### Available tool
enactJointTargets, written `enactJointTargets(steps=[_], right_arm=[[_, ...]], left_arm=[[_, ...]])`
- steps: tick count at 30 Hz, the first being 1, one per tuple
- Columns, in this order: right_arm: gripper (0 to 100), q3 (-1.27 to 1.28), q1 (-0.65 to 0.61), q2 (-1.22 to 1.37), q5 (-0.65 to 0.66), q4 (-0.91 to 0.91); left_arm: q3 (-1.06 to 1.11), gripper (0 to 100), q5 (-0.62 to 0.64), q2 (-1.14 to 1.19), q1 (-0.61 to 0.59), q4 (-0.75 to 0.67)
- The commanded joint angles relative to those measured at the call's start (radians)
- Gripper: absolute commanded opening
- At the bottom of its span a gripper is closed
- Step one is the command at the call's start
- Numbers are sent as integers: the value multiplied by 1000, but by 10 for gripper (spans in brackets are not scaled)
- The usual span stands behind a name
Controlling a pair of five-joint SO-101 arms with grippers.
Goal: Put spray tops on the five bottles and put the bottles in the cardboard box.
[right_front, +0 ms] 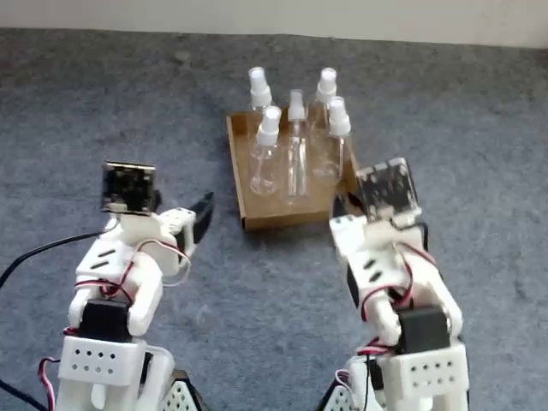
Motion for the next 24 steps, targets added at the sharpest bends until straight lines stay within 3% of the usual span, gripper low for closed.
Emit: enactJointTargets(steps=[1, 5, 11, 16, 24], right_arm=[[5, 159, 31, -156, 11, -2], [5, 320, 31, -338, 26, 2], [5, 503, 31, -492, 167, 84], [5, 542, 31, -489, 169, 114], [5, 704, 33, -490, 170, 143]], left_arm=[[-56, 221, 5, -18, -122, 5], [-30, 221, 6, -157, -174, 68], [77, 221, 6, -532, -171, 204], [166, 221, 5, -438, -174, 199], [441, 221, 5, -495, -176, 146]])
